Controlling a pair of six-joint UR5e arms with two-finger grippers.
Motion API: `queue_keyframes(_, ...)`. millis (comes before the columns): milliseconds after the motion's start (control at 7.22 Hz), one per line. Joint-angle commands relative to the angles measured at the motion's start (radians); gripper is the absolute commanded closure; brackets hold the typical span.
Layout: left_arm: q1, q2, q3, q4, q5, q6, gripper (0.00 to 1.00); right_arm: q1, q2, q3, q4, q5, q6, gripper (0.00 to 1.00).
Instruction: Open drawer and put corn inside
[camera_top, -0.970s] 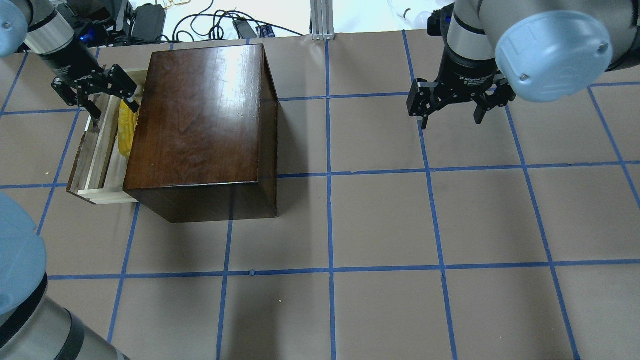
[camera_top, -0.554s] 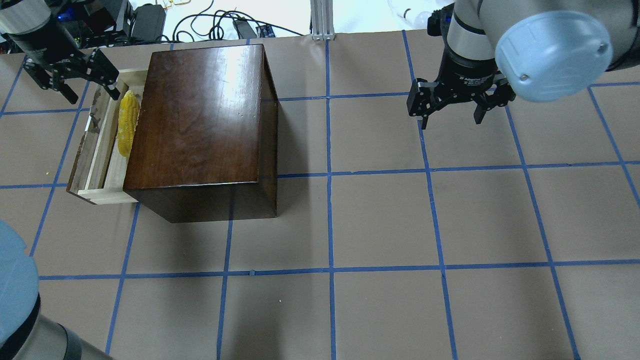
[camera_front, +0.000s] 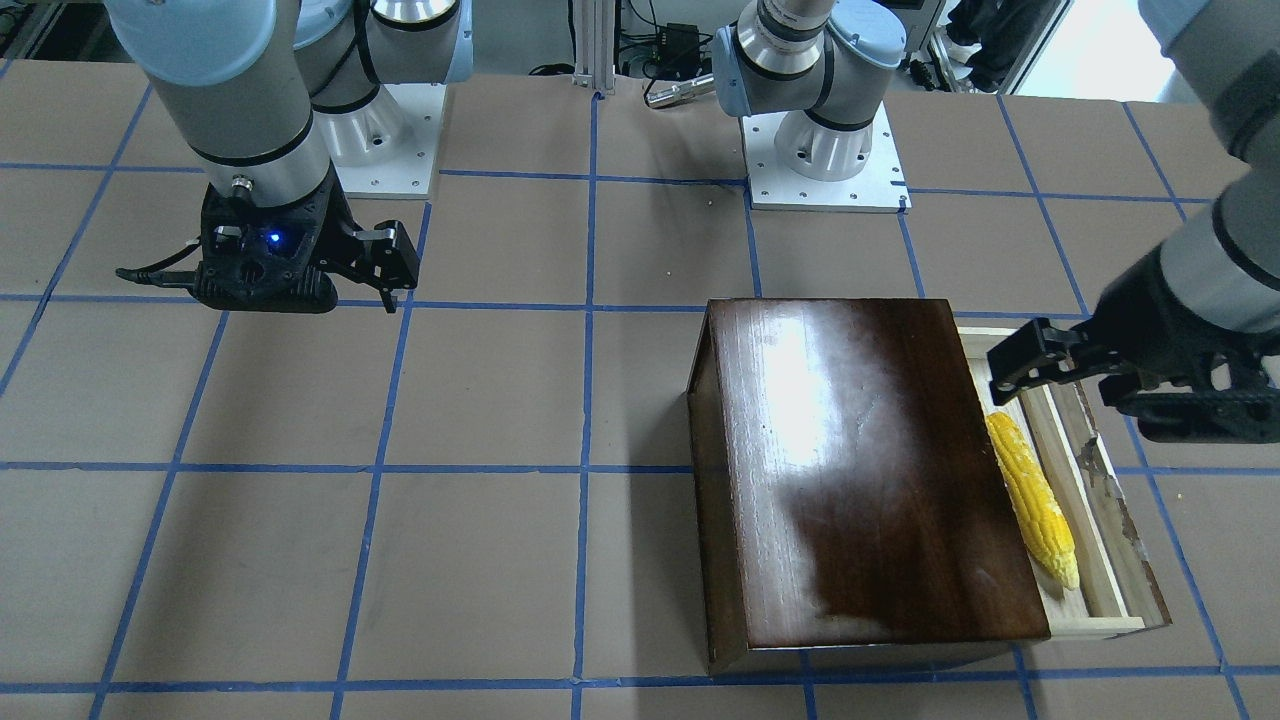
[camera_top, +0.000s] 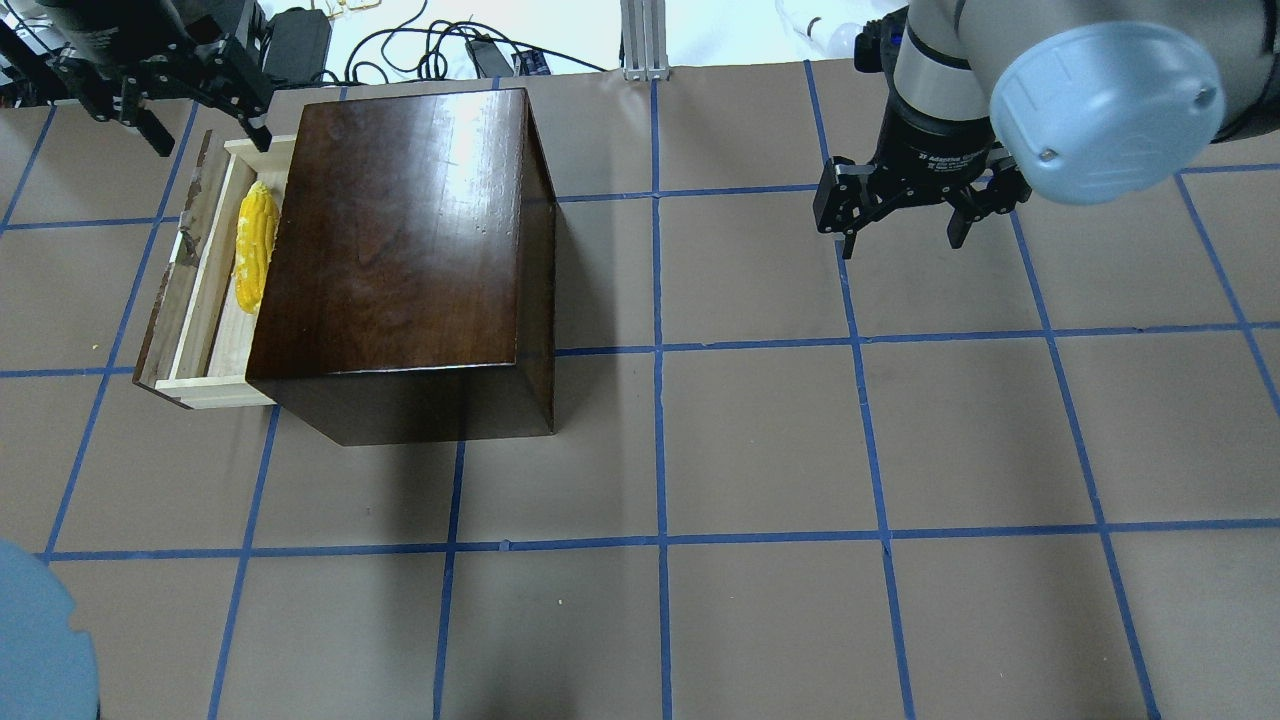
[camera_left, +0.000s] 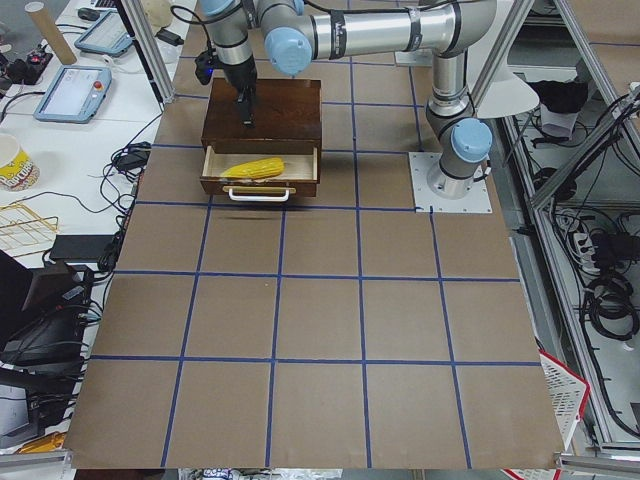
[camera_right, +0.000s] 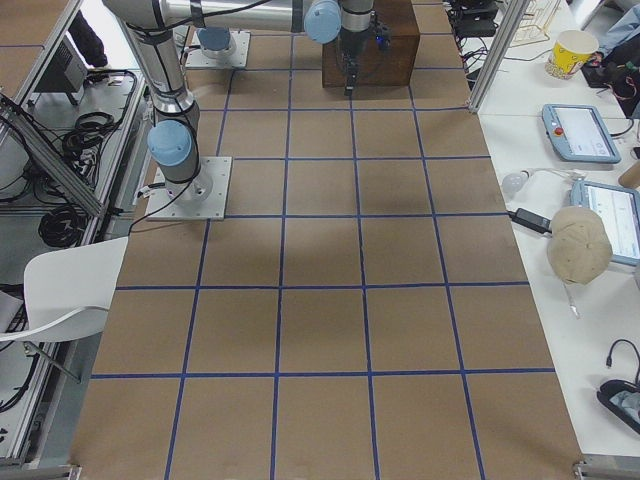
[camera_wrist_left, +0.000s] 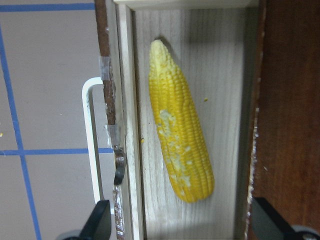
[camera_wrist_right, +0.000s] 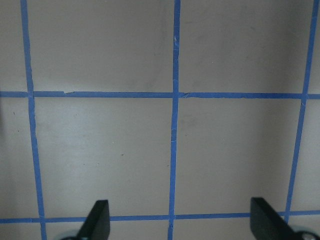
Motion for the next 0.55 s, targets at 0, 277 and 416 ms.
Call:
queue_keyframes(0,-0.128,0.032,-0.034,-0.003,-0.009,-0.07,0.0,0.0,0.0,0.0,0.0,0.002,0.0,0.0)
queue_keyframes(277,-0.18,0.069,-0.086,0.003,-0.009,-0.082,0.0,0.0,0.0,0.0,0.0,0.002,0.0,0.0)
queue_keyframes(416,-0.182,0.092,-0.13,0.003,-0.011,-0.078,0.0,0.0,0.0,0.0,0.0,0.0,0.0,0.0)
